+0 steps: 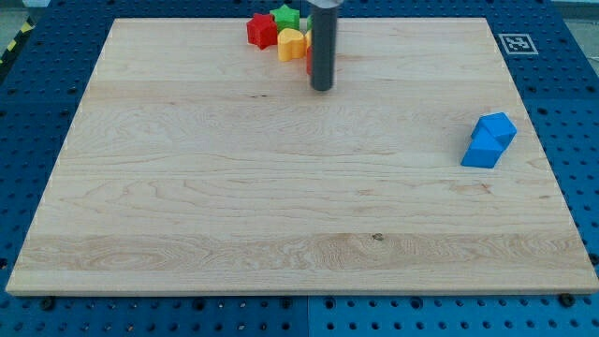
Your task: Move the blue cube into the red circle
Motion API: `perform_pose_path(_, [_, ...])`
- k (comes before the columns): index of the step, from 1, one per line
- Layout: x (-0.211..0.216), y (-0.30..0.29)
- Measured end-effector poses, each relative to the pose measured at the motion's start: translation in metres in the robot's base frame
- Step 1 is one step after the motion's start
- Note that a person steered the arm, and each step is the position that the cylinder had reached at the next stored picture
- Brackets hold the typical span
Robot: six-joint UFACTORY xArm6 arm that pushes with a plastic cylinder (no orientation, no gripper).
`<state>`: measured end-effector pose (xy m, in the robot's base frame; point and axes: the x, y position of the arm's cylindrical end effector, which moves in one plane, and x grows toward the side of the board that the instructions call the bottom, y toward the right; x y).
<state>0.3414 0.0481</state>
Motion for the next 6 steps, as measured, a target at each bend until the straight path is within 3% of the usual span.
perform_pose_path(1, [-0.004,0.044])
perform_pose_path(3, [-0.021,0.046])
perform_pose_path(4, [-0.009,0.099])
perform_pose_path(5, [-0.008,0.190])
perform_pose_path(6, [0.023,0.265])
